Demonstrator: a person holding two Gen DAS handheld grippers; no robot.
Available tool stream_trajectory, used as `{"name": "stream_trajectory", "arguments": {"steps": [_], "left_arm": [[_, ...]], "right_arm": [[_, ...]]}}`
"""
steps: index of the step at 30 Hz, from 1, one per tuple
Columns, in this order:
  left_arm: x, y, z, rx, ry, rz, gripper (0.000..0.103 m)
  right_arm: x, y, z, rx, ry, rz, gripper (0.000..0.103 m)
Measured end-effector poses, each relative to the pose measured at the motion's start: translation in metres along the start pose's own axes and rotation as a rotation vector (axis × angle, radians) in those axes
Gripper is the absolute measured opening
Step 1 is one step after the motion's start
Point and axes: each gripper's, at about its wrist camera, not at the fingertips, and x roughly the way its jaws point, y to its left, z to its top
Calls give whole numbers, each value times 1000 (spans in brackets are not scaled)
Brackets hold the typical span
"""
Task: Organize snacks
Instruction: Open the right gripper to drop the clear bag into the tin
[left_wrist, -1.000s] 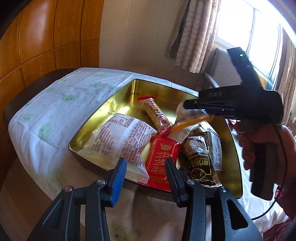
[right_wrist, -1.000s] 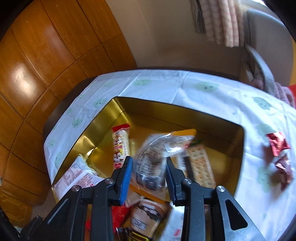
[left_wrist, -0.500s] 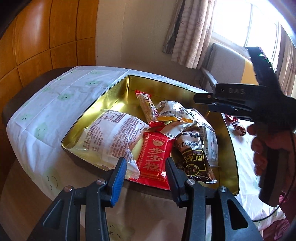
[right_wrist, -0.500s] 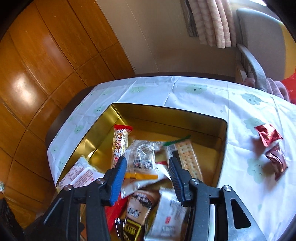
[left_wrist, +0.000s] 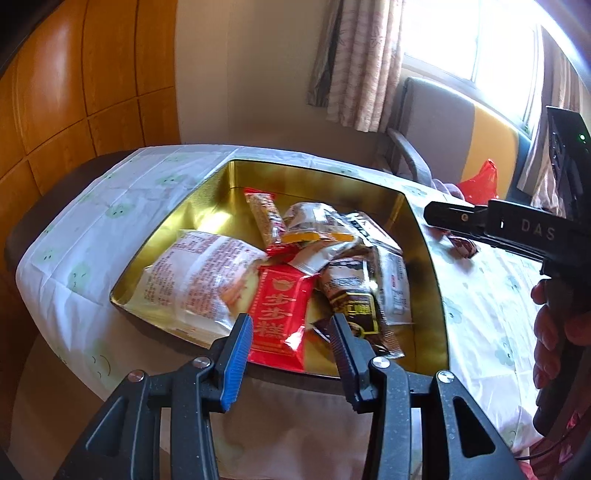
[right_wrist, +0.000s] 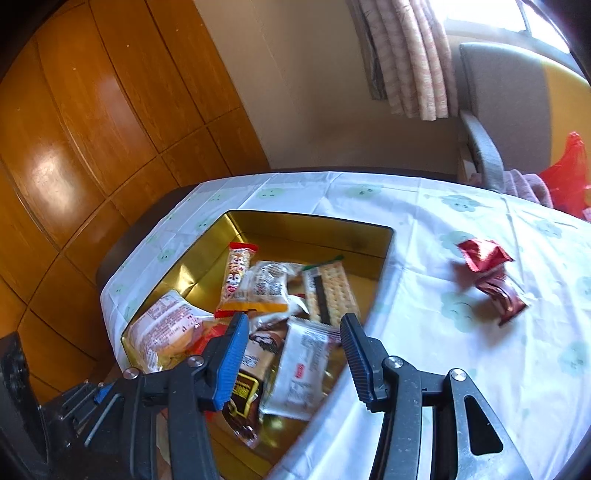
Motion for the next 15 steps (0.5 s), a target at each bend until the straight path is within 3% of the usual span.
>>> {"name": "stream_trajectory", "arguments": {"steps": [15], "left_arm": [[-6,-58,-3,113,1,-70,44]], "right_arm": [[-39,-95,-56,156,-6,-142,54]]}}
